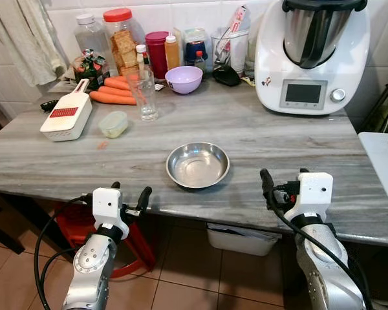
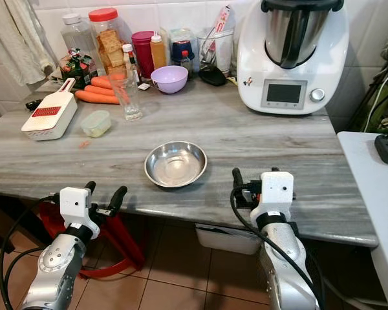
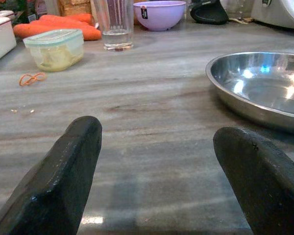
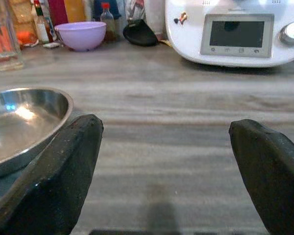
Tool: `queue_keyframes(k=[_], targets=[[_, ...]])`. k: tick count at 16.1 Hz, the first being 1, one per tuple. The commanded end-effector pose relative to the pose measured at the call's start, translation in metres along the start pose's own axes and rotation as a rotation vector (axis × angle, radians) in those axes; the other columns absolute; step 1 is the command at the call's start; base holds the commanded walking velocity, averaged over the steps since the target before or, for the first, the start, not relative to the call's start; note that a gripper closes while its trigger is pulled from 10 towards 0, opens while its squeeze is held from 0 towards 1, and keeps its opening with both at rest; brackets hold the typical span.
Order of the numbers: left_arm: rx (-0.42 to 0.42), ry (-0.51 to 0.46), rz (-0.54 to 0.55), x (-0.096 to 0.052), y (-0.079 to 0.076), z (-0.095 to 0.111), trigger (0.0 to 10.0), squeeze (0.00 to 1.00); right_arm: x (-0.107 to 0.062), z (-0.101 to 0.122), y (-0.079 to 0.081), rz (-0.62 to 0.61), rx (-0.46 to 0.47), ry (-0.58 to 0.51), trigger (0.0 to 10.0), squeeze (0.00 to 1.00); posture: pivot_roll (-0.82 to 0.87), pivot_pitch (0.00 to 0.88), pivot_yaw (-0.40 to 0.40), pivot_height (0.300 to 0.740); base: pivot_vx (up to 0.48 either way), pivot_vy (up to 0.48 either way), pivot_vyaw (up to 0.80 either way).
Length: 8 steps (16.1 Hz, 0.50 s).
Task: Setting the table
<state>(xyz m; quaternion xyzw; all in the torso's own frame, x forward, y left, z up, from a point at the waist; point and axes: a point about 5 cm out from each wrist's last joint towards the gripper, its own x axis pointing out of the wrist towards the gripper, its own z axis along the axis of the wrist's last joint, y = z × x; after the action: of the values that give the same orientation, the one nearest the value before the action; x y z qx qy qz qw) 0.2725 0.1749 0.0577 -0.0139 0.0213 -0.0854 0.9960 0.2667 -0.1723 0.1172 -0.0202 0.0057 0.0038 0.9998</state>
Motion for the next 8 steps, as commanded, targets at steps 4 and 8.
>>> queue_keyframes(k=[4,8], targets=[[0.008,0.021,-0.009,0.0031,-0.0036,-0.0005,10.0,0.00,0.0026,0.0085,-0.0006,-0.023,-0.001,-0.035,10.0,0.00,-0.06,0.000,0.094,0.740,0.000,0.000,0.00],[0.043,0.033,-0.007,0.0024,-0.0034,-0.0024,10.0,0.00,0.0029,0.0080,-0.0008,-0.023,0.014,-0.031,10.0,0.00,-0.06,0.000,0.095,0.740,0.000,0.000,-0.80]])
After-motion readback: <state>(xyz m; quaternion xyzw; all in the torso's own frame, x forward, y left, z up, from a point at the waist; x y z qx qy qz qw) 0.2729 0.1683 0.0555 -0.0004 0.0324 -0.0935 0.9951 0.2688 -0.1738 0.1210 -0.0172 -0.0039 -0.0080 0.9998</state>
